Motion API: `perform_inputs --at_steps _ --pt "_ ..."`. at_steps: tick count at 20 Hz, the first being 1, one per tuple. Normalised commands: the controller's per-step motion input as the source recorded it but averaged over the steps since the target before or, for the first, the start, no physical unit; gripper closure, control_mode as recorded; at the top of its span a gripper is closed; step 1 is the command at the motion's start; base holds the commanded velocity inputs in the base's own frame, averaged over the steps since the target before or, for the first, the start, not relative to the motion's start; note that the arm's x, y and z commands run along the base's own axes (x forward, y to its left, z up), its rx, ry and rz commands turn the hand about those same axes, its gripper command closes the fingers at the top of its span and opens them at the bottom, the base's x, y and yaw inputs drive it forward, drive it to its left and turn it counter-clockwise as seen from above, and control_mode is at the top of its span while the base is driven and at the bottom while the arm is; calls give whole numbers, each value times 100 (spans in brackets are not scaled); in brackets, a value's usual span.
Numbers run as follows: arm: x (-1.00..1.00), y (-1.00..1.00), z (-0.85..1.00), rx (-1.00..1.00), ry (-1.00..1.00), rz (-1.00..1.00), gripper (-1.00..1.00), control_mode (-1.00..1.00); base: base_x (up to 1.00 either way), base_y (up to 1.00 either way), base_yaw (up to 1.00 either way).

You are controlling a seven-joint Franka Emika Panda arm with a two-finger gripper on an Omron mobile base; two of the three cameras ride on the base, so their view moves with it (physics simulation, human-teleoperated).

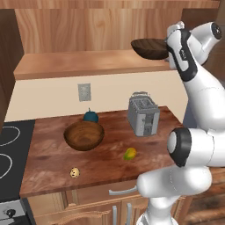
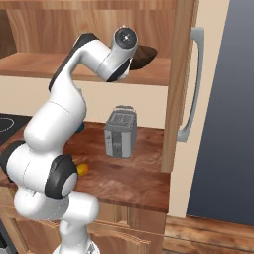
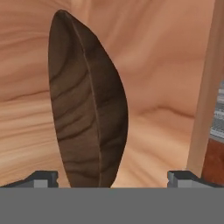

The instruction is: Pick both bowls and place them on the counter. Then place the cookie dough ball in one bowl and place the mango in the other bowl.

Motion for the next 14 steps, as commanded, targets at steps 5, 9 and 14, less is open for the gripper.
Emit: perform_inputs --at_steps 5,9,14 --pt "25 -5 -3 0 1 0 -100 -100 0 0 0" --pt "27 -1 -2 0 3 0 -100 -100 0 0 0" --pt "11 -1 -5 0 5 0 -100 -100 0 0 0"
